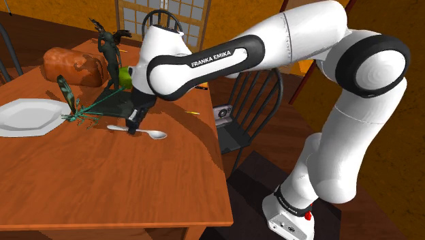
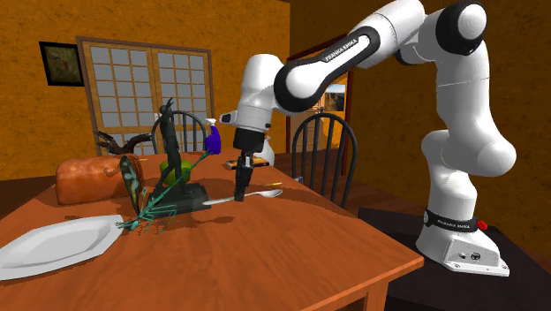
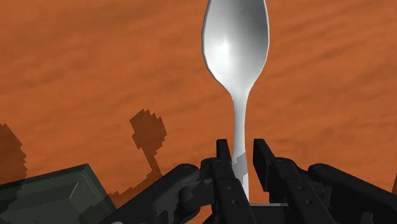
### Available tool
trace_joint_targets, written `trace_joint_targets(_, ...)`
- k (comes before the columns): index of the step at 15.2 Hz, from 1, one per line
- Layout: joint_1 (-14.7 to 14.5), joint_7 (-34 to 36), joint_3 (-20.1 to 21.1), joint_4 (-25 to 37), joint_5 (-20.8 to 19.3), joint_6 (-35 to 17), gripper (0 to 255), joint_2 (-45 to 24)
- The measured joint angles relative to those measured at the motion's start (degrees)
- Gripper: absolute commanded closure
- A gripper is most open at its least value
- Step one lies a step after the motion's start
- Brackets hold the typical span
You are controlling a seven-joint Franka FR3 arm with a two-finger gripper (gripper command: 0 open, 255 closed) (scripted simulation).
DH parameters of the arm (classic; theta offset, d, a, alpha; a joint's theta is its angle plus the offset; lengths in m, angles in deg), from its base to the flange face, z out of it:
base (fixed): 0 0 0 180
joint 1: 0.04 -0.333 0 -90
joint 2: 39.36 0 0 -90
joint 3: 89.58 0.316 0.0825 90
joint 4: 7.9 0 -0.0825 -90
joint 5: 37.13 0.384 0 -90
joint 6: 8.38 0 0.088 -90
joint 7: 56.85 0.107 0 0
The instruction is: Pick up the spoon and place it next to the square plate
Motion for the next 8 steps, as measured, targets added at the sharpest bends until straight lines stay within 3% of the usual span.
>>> trace_joint_targets(8,1.8,-2.2,-1.8,24.4,-1.9,8.2,255,-16.7)
